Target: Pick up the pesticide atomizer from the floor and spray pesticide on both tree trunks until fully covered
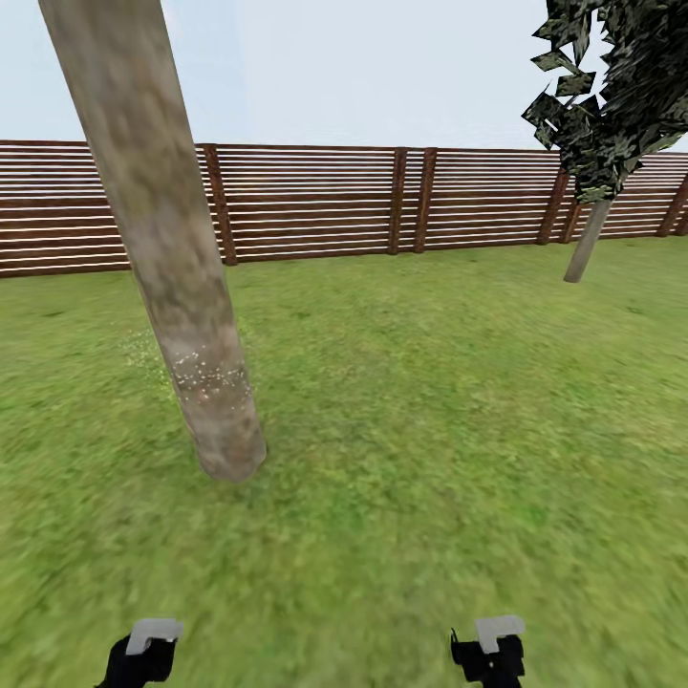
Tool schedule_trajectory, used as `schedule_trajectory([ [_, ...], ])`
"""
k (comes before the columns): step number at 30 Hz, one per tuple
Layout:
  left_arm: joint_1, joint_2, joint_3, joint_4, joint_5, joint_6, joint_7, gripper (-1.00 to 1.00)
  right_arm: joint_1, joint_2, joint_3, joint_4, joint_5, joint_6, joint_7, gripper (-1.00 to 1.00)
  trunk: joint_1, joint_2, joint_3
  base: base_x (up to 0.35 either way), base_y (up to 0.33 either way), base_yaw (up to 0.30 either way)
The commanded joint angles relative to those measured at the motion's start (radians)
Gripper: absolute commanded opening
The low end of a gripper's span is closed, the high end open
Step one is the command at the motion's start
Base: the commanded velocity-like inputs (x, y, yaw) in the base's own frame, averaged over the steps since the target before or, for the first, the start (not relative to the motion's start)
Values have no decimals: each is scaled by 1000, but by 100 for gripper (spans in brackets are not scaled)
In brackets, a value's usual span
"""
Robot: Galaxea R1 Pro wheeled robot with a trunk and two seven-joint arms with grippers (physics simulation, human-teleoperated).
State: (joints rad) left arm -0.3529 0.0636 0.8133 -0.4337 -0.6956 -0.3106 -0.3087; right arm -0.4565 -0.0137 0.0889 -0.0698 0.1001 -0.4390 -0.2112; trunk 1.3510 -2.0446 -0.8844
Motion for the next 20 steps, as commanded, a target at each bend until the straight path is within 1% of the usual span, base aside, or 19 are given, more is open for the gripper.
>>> schedule_trajectory([
  [1, -1, 3, 16, 41, -6, -26, 43, -100, -1, -5, 9, 2, 1, 0, -12, 100, 0, 0, -1, 0, 0, 0],
  [3, 0, 7, 20, 88, -6, -43, 117, -100, -1, -4, 10, 2, -3, 0, -15, 100, 0, 0, -1, 0, 0, 0],
  [4, 9, 8, 22, 96, -5, -47, 139, -100, -1, -4, 12, 3, -2, 0, -13, 100, 0, 0, -1, 0, 0, 0],
  [6, 27, 8, 23, 103, -4, -52, 159, -100, -1, 5, 13, 22, -4, 2, -10, 100, 0, 0, -1, 0, 0, 0],
  [8, 33, 8, 23, 106, 4, -54, 165, -100, 28, 9, 12, 41, -1, 5, -10, 100, 0, 0, -1, 0, 0, 0],
  [11, 37, 7, 23, 109, 55, -54, 166, -100, 85, 12, 12, 45, -1, 5, -10, 100, 0, 0, -1, 0, 0, 0],
  [13, 38, 7, 23, 110, 75, -54, 166, -100, 96, 12, 12, 45, 0, 5, -10, 100, 0, 0, -1, 0, 0, 0],
  [20, 38, 6, 22, 110, 82, -54, 165, -100, 101, 12, 12, 45, 0, 5, -10, 100, 0, 0, -1, 0, 0, 0],
])
